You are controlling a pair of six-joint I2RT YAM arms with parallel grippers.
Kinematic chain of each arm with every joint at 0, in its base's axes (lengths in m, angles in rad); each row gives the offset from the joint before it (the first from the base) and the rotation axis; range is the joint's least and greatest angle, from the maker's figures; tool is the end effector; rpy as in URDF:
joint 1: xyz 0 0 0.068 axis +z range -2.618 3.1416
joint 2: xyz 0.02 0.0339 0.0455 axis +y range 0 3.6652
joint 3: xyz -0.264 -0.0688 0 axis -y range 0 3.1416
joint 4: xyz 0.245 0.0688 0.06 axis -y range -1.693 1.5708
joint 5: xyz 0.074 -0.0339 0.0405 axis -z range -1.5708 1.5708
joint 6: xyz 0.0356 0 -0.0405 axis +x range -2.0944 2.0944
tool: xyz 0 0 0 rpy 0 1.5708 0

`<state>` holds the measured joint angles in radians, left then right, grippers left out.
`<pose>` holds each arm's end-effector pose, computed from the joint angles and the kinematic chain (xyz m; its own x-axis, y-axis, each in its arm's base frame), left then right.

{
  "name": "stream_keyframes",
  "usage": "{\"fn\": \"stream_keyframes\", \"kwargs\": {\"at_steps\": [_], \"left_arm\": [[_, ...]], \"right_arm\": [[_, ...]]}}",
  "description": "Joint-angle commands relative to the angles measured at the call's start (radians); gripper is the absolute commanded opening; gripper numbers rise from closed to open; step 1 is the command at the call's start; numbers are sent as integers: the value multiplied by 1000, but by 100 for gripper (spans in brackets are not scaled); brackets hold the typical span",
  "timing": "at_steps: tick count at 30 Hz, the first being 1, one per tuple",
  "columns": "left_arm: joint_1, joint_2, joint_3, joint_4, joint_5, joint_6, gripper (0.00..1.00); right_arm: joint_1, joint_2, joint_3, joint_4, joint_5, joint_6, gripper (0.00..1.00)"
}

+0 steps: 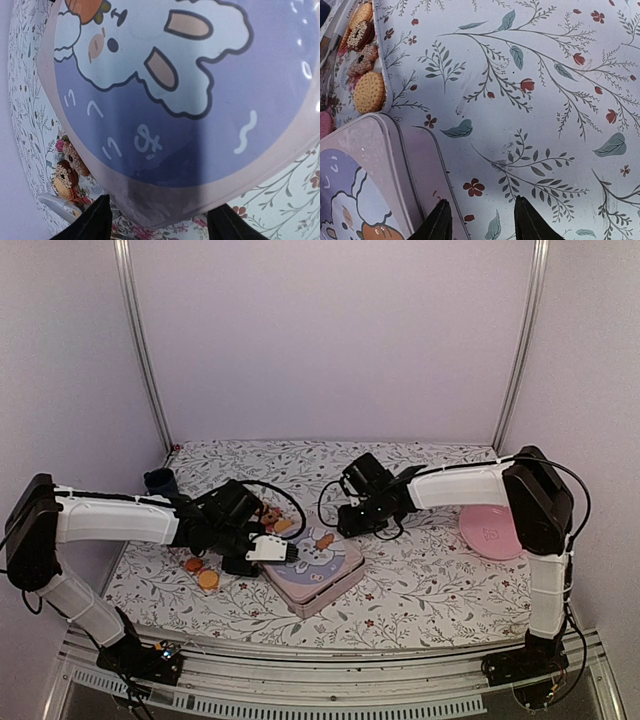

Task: Pack the cookies
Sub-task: Adjust the box lid on the packing box, then press the box lid onto the packing box.

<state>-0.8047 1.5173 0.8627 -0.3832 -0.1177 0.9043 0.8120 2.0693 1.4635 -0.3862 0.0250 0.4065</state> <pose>0.2057 -0.2078 0.1814 0.1608 0.9587 -0.2346 0.8862 -0.0356 0.4619 0.3046 0.3199 0.1634 -0.8122 -0.2821 -0.5107 -0.4299 0.8811 0.1971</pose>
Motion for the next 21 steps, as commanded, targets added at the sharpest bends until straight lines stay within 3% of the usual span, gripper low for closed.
{"fn": "stream_keyframes", "kwargs": {"at_steps": [1,13,21], "left_arm": [[1,0,-11,30,-8,-12,65],[-10,-28,-20,41,-11,-4,60],[-17,-37,-21,43,-14,12,59]], "right_arm": [[34,-81,-50,32,-11,23,45],[47,-230,-133,42,103,57,40],[123,-254,-60,82,78,23,39]]}}
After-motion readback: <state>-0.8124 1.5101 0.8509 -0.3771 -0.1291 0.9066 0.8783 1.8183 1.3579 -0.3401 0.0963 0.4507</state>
